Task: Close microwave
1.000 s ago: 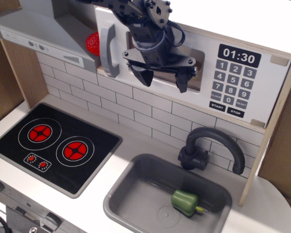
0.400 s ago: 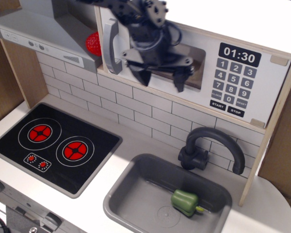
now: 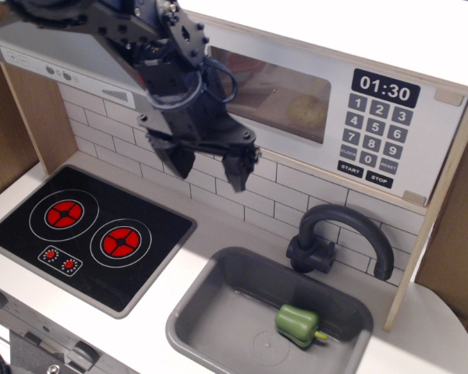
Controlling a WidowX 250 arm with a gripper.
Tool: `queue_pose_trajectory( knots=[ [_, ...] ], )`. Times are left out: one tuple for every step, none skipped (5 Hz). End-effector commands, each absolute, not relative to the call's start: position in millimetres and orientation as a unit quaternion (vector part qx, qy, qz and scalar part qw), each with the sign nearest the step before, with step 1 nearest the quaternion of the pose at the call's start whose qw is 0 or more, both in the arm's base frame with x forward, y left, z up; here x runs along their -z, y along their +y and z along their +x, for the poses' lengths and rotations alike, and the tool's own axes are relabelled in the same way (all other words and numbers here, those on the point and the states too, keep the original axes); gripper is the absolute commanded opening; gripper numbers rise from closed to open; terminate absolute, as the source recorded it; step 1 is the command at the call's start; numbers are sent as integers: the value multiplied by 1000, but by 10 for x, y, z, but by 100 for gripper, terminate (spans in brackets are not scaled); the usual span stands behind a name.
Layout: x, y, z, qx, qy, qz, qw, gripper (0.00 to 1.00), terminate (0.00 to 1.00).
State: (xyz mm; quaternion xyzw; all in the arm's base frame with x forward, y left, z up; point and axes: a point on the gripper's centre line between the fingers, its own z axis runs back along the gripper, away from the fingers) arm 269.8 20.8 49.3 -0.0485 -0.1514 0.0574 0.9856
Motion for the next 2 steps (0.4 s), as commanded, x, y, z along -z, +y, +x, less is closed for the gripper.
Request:
queue_pose_trajectory(
  knots=[
    [-639, 276, 2669, -110, -90, -21, 990, 100, 0],
    [-639, 276, 2669, -110, -90, -21, 990, 100, 100]
  ],
)
